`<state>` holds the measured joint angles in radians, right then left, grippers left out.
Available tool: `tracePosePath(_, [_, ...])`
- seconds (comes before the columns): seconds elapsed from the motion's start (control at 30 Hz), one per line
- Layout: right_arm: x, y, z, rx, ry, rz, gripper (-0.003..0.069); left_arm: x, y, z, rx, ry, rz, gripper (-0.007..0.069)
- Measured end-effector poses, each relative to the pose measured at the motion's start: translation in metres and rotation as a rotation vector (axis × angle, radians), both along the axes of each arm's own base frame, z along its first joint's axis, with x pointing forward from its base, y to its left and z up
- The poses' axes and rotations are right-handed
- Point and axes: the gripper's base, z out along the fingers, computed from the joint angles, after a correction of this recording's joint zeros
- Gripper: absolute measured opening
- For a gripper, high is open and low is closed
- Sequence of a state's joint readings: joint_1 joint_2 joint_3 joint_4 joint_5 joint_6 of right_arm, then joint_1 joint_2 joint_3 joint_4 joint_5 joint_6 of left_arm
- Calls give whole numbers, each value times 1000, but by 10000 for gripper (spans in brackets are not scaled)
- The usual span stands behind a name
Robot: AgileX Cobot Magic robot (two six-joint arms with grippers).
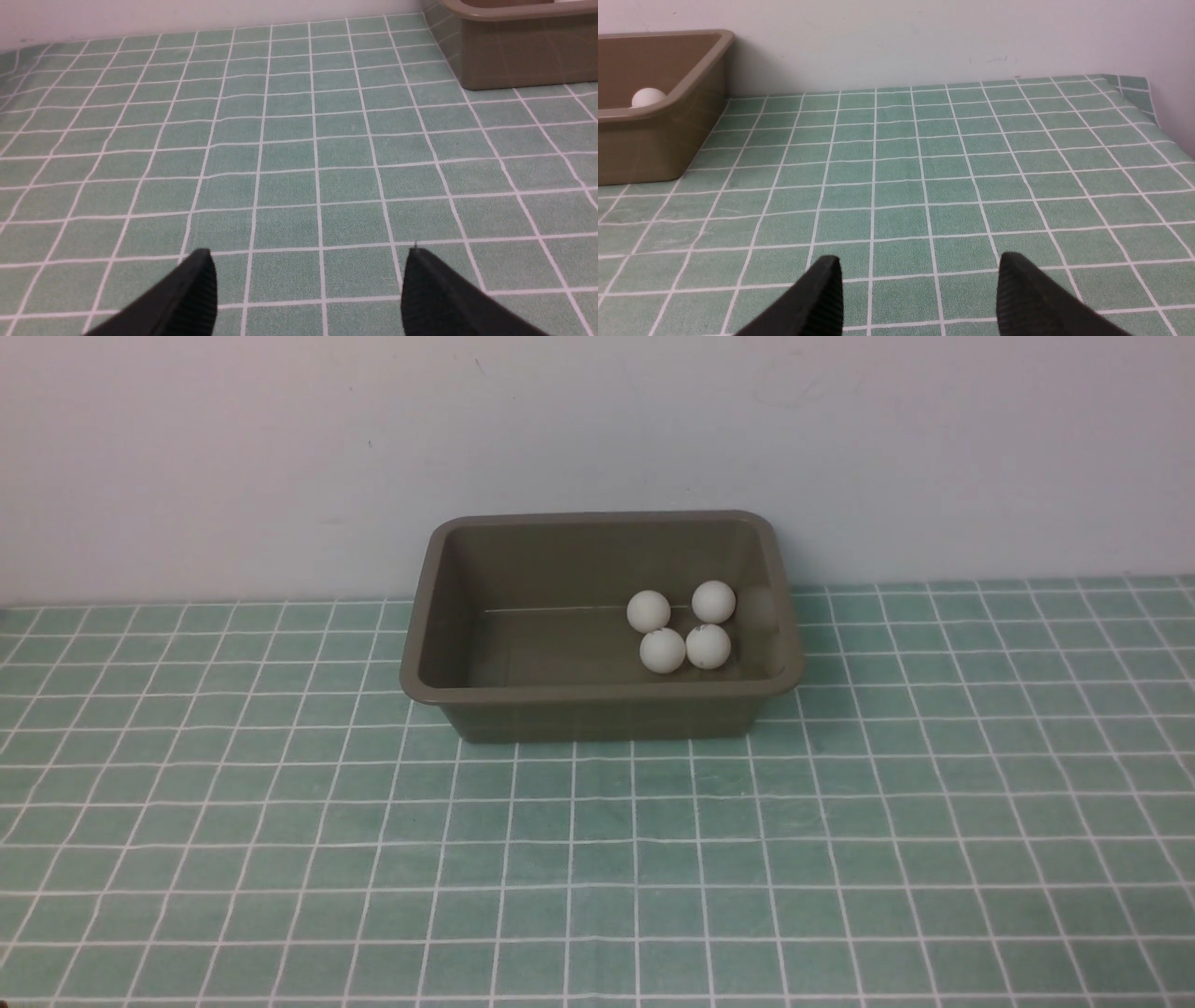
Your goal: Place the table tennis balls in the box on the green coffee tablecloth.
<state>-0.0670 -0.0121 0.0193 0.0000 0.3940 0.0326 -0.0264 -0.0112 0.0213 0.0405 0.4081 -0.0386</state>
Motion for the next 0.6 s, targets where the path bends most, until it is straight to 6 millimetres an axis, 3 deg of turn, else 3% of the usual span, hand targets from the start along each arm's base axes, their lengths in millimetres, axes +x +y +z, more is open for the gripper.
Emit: tracePosePath(0.6, [0,0,0,0,0,0,407,0,0,0,34,0,-13,478])
